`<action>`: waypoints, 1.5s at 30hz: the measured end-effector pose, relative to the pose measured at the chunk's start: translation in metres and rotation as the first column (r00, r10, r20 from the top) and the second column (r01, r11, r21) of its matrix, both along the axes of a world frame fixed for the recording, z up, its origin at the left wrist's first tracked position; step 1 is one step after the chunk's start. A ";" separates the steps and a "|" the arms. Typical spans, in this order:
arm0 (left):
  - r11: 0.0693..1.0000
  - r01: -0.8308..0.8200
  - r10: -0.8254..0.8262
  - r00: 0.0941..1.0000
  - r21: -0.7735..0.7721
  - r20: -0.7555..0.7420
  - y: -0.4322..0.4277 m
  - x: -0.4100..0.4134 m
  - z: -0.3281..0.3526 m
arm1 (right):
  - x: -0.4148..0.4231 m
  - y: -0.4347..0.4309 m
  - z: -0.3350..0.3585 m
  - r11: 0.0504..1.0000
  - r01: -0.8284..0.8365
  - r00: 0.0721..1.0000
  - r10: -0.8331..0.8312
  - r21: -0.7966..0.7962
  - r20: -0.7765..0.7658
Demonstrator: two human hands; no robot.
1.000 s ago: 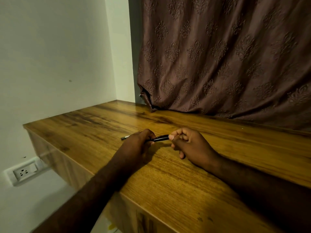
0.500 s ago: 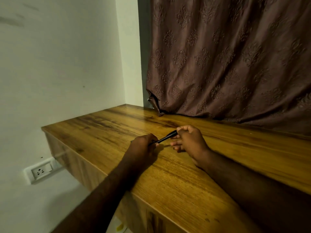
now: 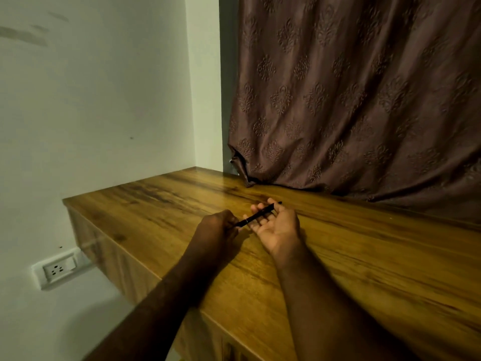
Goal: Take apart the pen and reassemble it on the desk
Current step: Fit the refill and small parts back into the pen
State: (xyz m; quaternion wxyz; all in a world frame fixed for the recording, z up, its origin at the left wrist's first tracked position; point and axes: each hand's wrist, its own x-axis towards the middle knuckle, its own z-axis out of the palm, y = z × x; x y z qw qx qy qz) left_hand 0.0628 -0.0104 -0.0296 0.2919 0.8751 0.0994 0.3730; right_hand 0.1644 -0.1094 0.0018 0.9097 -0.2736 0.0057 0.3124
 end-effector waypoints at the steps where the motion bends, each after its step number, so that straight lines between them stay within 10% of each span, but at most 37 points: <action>1: 0.999 -0.013 0.013 1.000 0.032 -0.016 -0.001 0.001 0.000 | 0.000 0.004 0.002 1.000 -0.011 1.000 0.011 0.025 -0.026; 5: 0.996 -0.021 0.028 0.997 0.088 -0.078 -0.004 0.003 0.002 | 0.002 0.009 0.003 1.000 0.001 0.999 -0.001 0.004 -0.054; 17: 0.781 0.219 -0.336 0.937 -0.585 -0.098 -0.001 -0.007 0.003 | 0.022 -0.025 -0.003 0.956 0.141 0.990 -0.133 0.256 -0.052; 23: 0.874 -0.041 -0.081 0.970 -0.484 -0.228 -0.019 0.017 0.009 | 0.028 -0.028 -0.003 0.941 0.220 0.975 -0.202 0.257 -0.098; 28: 0.715 0.089 -0.135 0.991 -0.693 -0.012 -0.027 0.009 0.003 | 0.029 -0.032 0.000 0.945 0.225 0.974 -0.211 0.235 -0.085; 45: 0.625 0.215 -0.201 0.973 -0.751 0.111 -0.025 0.001 0.005 | 0.016 -0.031 0.007 0.956 0.173 0.985 -0.174 0.239 -0.017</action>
